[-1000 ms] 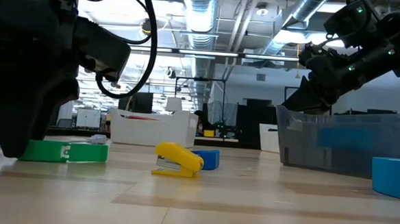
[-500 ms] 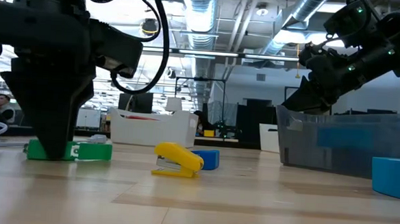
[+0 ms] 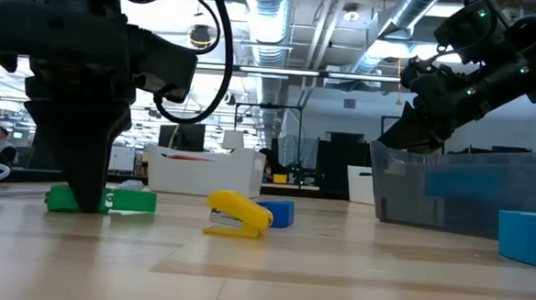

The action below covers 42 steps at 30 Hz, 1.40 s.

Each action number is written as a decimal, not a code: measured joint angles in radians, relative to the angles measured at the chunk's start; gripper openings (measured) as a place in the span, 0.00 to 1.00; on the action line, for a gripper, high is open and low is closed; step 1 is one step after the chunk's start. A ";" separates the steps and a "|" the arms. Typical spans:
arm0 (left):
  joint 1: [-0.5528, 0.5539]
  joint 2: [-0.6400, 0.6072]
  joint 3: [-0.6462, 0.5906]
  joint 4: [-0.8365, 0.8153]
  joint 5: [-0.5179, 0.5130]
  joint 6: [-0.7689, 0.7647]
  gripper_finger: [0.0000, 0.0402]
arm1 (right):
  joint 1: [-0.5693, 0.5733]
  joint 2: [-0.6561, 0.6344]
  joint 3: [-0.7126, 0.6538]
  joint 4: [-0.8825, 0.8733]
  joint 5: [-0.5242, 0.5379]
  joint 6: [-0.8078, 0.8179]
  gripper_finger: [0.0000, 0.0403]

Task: Pick and place Stapler, Stapler remover, tape
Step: Put the green small stapler into the left white bin

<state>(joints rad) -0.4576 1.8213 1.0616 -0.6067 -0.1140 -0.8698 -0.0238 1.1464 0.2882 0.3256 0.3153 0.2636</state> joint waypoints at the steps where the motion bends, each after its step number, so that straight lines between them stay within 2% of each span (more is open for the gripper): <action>1: 0.000 -0.005 -0.001 0.001 0.003 0.000 0.06 | 0.000 0.000 0.000 0.000 0.000 0.000 0.02; 5: 0.000 -0.038 -0.001 0.002 0.005 -0.001 0.09 | 0.000 0.000 0.000 -0.001 0.000 0.000 0.02; 11: 0.015 -0.113 -0.001 -0.003 -0.010 0.025 0.06 | 0.000 0.000 0.000 -0.002 0.000 0.000 0.02; 18: 0.120 -0.236 0.000 -0.005 -0.178 0.212 0.07 | 0.000 0.000 0.000 -0.002 0.000 0.000 0.02; 25: 0.318 -0.351 0.000 -0.006 -0.333 0.428 0.06 | 0.000 0.000 0.000 -0.001 0.000 0.000 0.02; 30: 0.488 -0.373 0.000 -0.006 -0.332 0.532 0.06 | 0.000 0.000 0.000 -0.002 0.000 0.022 0.02; 37: 0.693 -0.359 0.000 -0.004 -0.231 0.577 0.06 | 0.000 0.000 0.000 -0.003 0.000 0.026 0.02; 42: 0.799 -0.312 0.001 0.016 -0.144 0.582 0.07 | 0.000 0.000 0.000 -0.001 0.000 0.026 0.02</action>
<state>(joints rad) 0.3410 1.5088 1.0622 -0.5906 -0.2577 -0.2877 -0.0238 1.1463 0.2881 0.3249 0.3153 0.2897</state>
